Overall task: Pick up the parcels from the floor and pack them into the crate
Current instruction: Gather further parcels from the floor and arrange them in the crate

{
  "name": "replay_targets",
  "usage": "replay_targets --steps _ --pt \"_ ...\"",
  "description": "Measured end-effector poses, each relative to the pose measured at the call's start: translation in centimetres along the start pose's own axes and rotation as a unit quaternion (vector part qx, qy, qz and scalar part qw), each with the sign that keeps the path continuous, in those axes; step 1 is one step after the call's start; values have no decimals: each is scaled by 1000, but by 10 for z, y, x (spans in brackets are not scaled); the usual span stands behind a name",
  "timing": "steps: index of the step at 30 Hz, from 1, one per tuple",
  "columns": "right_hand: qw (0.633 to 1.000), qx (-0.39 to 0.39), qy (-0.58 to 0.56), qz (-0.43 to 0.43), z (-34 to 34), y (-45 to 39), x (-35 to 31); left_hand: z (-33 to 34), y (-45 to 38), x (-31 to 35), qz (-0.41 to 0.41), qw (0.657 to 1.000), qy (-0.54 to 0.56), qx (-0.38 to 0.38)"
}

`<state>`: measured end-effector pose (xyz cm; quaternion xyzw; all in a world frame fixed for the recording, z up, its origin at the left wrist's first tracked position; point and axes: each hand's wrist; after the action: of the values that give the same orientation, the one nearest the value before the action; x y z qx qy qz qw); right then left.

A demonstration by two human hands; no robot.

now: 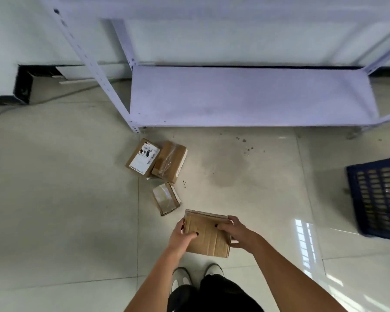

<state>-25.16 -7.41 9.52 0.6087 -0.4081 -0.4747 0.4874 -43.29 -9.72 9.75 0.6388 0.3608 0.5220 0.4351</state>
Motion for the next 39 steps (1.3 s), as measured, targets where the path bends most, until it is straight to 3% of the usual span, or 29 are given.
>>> replay_targets --steps 9,15,21,28,35,39 --pt "986 103 -79 -101 -17 292 -21 -3 288 94 83 995 18 45" --pt "978 126 -104 -130 -59 394 -4 35 389 112 88 991 -66 71" --pt "965 149 -92 -196 -155 432 35 121 410 117 128 990 -4 59" --pt "962 116 -150 -198 -322 462 109 296 446 129 201 978 30 57" --pt "966 147 -127 -172 -474 455 154 450 477 158 192 981 0 35" --pt "961 160 -108 -200 -546 444 151 515 460 182 182 982 25 48"
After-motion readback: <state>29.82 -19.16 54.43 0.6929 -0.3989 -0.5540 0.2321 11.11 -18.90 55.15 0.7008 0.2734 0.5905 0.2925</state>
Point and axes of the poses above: each hand's wrist, its own y-axis away from the middle knuckle, its own z-axis out of the palm, x = y × z, and after that the axes turned 3 degrees about -y, right-handed
